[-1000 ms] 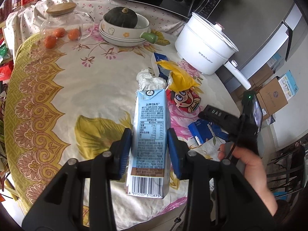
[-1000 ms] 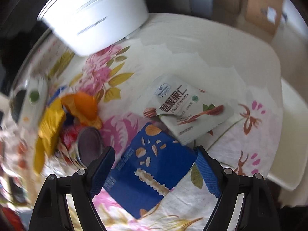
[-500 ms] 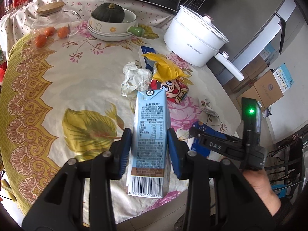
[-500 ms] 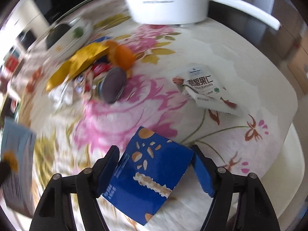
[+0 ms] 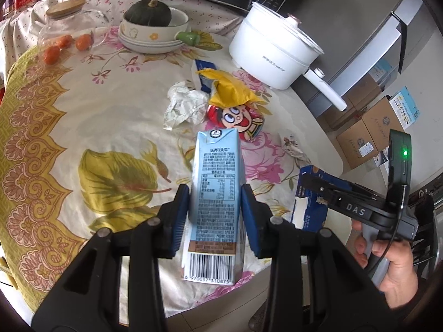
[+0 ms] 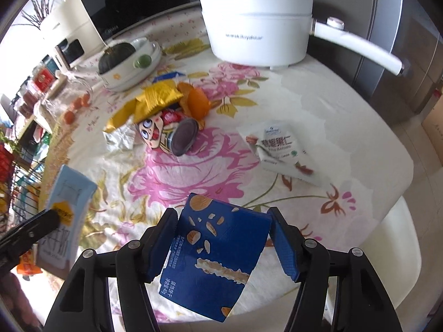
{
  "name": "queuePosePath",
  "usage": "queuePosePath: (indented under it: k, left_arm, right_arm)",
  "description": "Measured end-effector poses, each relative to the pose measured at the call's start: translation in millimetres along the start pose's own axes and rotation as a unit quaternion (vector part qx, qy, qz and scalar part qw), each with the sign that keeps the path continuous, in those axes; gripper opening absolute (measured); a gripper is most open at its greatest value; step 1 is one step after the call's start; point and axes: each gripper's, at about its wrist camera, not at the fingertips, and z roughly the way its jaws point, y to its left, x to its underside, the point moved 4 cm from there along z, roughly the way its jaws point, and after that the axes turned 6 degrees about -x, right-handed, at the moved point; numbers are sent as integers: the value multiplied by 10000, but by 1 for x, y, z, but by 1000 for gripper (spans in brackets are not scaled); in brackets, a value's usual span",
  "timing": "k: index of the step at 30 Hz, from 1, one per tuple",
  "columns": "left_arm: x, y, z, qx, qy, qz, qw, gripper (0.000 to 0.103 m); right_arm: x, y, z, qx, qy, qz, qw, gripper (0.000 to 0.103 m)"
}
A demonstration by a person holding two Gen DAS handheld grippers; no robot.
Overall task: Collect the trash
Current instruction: 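Carry carton and box to the white bin and open both tools to drop them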
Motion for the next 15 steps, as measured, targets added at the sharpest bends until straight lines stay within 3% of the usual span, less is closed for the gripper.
queuePosePath:
  k: [9, 15]
  left_arm:
    - [10, -40, 11, 250, -5, 344, 9991, 40]
    - [18, -73, 22, 377, 59, 612, 9974, 40]
  right_arm:
    - [4, -38, -37, -180, -210, 391, 9989, 67]
    - [12, -64, -65, 46, -354, 66, 9993, 67]
